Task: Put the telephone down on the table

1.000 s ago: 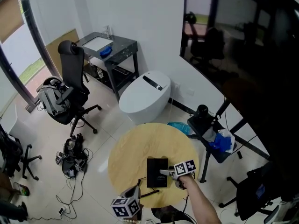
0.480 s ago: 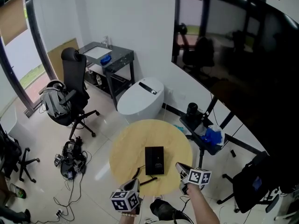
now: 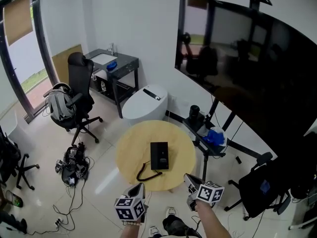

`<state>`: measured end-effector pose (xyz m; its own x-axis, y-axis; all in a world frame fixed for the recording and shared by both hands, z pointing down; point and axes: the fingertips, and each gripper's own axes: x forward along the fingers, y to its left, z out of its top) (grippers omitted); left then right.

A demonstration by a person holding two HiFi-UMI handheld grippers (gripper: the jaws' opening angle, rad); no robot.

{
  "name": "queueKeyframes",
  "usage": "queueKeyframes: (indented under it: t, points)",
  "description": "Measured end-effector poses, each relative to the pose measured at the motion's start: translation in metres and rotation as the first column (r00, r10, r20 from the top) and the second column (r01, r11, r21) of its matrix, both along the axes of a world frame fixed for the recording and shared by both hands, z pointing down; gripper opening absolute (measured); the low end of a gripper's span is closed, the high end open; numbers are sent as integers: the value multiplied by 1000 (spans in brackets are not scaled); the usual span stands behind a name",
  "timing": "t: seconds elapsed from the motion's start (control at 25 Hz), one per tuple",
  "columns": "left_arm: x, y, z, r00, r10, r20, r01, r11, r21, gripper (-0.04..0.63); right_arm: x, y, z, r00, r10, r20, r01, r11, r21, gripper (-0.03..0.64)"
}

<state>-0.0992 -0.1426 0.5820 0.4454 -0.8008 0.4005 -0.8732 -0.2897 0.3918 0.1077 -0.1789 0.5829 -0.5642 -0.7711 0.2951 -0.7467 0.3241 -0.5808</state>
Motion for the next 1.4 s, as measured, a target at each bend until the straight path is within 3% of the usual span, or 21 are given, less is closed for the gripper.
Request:
queueKeyframes:
  t: [0.2,0.44,0.8,1.4]
  points:
    - [10,28,-2,1000,3,-19,-3,1000,-1,-14,-9,34,-17,998,-40,-51,42,998,36,6]
    - [28,50,6,999,-8,-42,8,1000,-16,-15,-1,66,-5,998,-39,-50,39,999,14,5]
    - [58,82,0,998,-44,-33,44,999,-14,-15,17,102,-9,991,-98,-90,101,995,25,9]
    - [75,93,-20,997,-68,-42,69,997,21,-15,15,111,-39,994,-105,-25,107,990,94,9]
